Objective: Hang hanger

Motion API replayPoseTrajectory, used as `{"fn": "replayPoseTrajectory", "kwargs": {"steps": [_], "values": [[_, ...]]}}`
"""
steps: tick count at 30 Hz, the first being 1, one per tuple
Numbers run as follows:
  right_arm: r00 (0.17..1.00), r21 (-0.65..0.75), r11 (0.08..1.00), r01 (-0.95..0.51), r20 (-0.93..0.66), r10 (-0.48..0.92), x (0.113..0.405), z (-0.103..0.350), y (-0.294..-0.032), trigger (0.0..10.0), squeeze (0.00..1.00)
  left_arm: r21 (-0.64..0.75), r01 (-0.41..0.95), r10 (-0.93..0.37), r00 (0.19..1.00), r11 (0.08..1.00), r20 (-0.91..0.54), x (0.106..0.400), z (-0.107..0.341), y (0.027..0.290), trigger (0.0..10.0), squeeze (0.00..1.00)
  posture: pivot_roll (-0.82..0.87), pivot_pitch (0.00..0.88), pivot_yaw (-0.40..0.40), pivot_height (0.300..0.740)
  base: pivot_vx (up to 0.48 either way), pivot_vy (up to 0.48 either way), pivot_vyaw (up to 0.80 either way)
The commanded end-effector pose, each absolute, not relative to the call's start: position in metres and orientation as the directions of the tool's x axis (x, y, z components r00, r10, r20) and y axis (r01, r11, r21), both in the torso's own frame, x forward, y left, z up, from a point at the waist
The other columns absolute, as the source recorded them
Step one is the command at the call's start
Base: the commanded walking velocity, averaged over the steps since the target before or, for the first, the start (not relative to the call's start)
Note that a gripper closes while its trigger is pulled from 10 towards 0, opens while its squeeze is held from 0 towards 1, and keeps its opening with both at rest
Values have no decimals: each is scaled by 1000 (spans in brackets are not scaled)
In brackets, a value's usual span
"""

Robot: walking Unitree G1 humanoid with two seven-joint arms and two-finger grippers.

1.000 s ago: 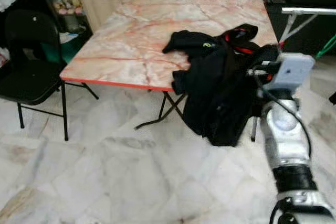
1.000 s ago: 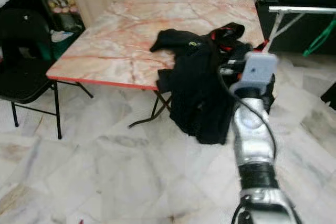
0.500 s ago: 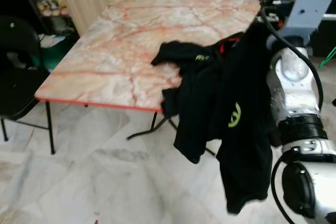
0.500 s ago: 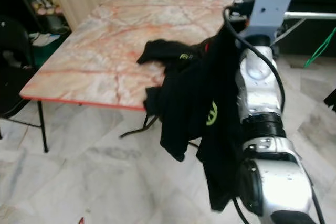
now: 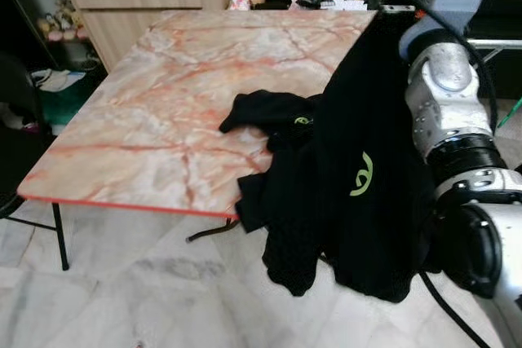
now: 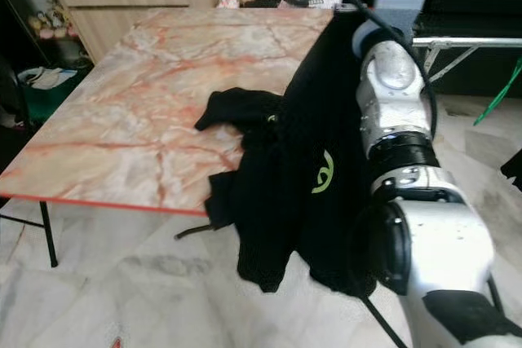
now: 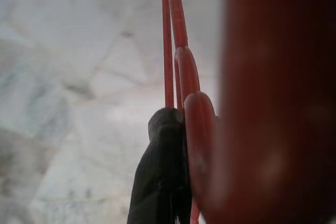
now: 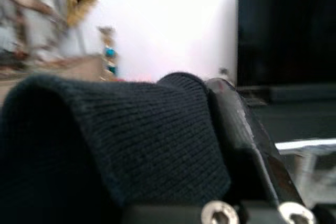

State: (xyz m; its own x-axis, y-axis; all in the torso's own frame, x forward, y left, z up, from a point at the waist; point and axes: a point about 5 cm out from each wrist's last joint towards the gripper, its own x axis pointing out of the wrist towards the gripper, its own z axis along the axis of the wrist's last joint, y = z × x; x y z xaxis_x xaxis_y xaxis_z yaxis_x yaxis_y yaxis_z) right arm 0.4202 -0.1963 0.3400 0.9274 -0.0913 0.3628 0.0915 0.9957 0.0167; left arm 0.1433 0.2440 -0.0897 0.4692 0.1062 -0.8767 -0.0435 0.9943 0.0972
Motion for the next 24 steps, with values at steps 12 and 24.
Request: {"fn": "replayPoseTrajectory", "kwargs": {"steps": [12, 24], "values": [[927, 33, 999, 30, 372, -40, 423, 356, -172, 10000, 0, 119, -31, 121, 437, 992, -891, 134, -91, 252, 10000, 0, 1, 90, 23, 740, 377, 0, 0], [954, -26, 999, -21, 298, 28, 427, 333, -164, 10000, 0, 104, -49, 115, 444, 993, -889, 137, -94, 239, 10000, 0, 1, 86, 11, 740, 252, 0, 0]]}}
